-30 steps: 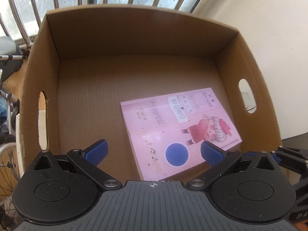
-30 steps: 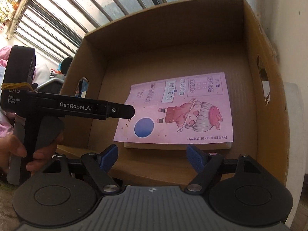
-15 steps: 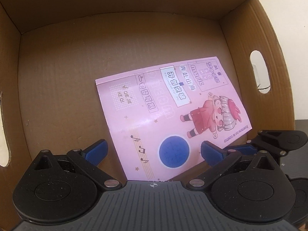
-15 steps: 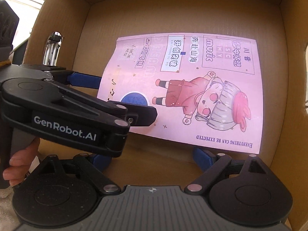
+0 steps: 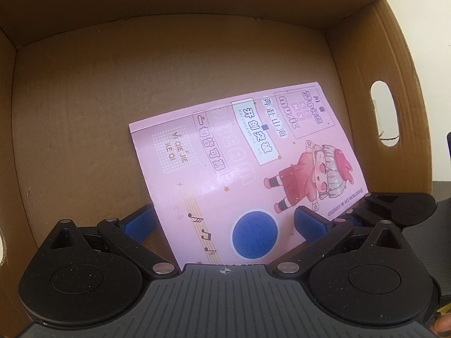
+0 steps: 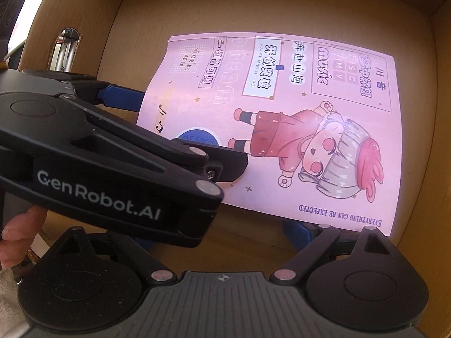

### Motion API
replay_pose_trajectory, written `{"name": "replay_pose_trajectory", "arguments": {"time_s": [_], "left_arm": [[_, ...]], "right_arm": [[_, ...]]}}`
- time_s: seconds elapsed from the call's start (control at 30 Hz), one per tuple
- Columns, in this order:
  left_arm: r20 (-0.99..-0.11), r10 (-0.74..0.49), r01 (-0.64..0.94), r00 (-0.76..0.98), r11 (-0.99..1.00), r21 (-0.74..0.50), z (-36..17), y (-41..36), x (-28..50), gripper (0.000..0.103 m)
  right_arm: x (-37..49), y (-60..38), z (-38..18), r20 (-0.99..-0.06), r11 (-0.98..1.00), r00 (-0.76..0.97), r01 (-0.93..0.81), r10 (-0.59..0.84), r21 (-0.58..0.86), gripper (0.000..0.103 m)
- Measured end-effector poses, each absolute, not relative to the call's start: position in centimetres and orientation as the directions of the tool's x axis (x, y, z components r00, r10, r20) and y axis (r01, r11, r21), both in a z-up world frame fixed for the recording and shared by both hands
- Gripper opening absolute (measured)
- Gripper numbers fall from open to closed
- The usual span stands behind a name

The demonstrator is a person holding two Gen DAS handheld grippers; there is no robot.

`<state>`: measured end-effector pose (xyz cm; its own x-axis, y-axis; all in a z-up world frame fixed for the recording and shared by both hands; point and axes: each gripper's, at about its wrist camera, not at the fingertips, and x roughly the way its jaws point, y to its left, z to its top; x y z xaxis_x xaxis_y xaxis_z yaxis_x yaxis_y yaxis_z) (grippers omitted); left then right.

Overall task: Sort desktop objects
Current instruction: 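Push the pink book flat inside the box with the right gripper, then withdraw the right gripper from the box toward the wet-wipes pack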

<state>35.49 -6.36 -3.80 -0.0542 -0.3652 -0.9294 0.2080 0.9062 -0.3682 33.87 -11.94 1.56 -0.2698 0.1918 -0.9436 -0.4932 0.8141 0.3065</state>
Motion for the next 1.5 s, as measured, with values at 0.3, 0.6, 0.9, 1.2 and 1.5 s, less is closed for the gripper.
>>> {"name": "replay_pose_trajectory", "arguments": {"time_s": [0.3, 0.6, 0.9, 1.2, 1.5], "left_arm": [[-0.914, -0.403, 0.246, -0.047, 0.882, -0.402, -3.4, -7.3, 35.8, 0.103], [-0.888, -0.458, 0.239, -0.029, 0.86, -0.451, -3.0, -7.9, 36.6, 0.103], [-0.858, -0.513, 0.194, 0.022, 0.844, -0.499, -2.7, -7.2, 37.2, 0.103], [-0.831, -0.553, 0.155, 0.062, 0.828, -0.539, -3.7, -5.5, 36.4, 0.103], [-0.804, -0.587, 0.108, 0.092, 0.809, -0.578, -3.2, -4.2, 36.2, 0.103]], "right_arm": [[32.6, -10.9, -0.3, -0.959, 0.823, -0.219, -0.502, 0.179, 0.267, 0.092], [31.6, -10.6, -0.8, -0.961, 0.829, -0.159, -0.486, 0.227, 0.276, 0.086], [30.7, -10.7, -1.1, -0.953, 0.846, -0.102, -0.44, 0.286, 0.301, 0.08], [29.5, -10.2, -1.8, -0.946, 0.861, -0.048, -0.402, 0.32, 0.311, 0.079], [28.2, -9.1, -2.4, -0.944, 0.867, 0.015, -0.399, 0.331, 0.298, 0.079]]}}
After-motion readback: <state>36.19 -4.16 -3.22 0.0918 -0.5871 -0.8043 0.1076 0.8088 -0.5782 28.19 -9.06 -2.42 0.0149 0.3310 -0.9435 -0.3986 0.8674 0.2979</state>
